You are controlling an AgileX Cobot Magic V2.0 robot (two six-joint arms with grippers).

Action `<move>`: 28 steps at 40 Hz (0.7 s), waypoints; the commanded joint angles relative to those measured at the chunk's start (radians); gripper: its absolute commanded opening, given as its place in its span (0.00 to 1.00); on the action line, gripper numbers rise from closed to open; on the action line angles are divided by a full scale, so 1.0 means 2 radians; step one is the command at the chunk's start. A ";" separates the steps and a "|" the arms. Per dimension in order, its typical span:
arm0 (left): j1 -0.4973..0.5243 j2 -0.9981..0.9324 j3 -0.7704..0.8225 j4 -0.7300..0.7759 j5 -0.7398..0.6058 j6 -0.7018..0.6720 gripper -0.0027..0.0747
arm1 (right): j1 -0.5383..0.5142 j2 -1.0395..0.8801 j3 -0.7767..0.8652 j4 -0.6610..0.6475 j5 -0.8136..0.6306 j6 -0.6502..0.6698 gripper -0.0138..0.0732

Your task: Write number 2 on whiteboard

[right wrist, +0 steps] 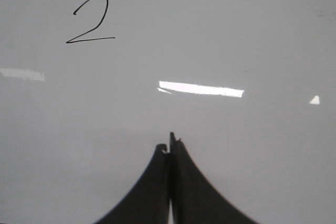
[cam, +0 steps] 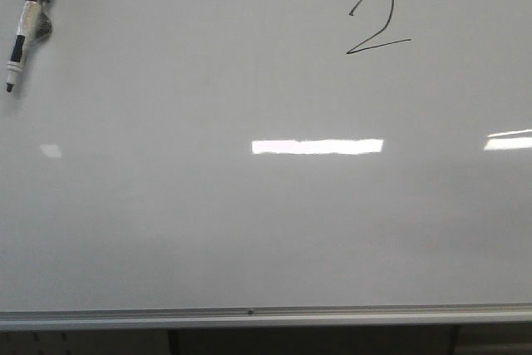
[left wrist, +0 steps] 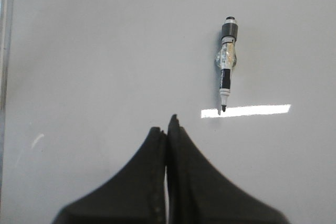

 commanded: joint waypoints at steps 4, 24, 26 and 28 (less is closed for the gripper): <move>0.000 -0.010 0.011 -0.001 -0.042 0.001 0.01 | -0.006 -0.008 0.001 0.002 -0.060 -0.005 0.08; 0.000 -0.010 0.011 -0.001 -0.042 0.001 0.01 | -0.006 -0.008 0.001 -0.040 -0.095 0.028 0.08; 0.000 -0.010 0.011 -0.001 -0.042 0.001 0.01 | -0.006 -0.008 0.001 -0.044 -0.101 0.035 0.08; 0.000 -0.010 0.011 -0.001 -0.042 0.001 0.01 | -0.006 -0.008 0.001 -0.038 -0.099 0.035 0.08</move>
